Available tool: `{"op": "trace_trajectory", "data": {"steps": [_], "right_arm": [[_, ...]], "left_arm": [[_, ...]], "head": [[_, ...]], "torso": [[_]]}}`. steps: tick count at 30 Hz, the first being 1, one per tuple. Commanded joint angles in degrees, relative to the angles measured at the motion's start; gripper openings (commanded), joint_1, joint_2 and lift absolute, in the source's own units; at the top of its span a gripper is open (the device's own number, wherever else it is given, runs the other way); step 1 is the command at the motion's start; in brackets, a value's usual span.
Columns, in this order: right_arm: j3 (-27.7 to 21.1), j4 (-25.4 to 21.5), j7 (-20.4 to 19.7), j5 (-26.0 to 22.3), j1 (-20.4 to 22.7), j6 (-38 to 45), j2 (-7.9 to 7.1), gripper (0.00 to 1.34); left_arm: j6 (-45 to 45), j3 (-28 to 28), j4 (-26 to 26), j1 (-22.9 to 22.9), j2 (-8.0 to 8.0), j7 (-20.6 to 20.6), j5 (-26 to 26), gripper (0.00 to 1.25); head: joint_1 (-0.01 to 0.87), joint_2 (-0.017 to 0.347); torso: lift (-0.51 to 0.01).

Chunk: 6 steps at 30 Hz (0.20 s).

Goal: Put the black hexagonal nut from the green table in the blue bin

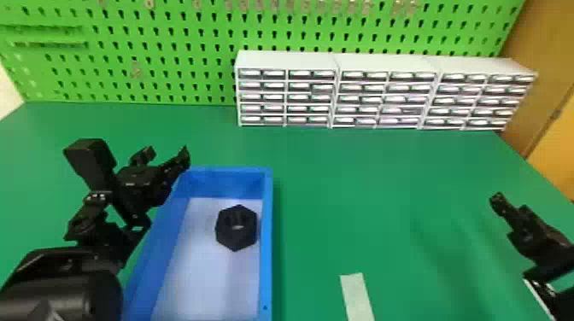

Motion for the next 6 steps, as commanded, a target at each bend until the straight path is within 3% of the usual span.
{"op": "trace_trajectory", "data": {"steps": [1,6], "right_arm": [[0.0,0.0,0.0,0.0,0.0,0.0,0.09,0.81],[-0.1,0.0,0.0,0.1,0.1,0.0,0.09,0.81]], "left_arm": [[0.0,0.0,0.0,0.0,0.06,0.0,0.1,0.77],[0.0,0.0,0.0,0.0,-0.03,0.0,0.2,0.77]], "head": [[0.691,0.009],[0.691,0.009]], "torso": [[-0.097],[-0.097]]}}
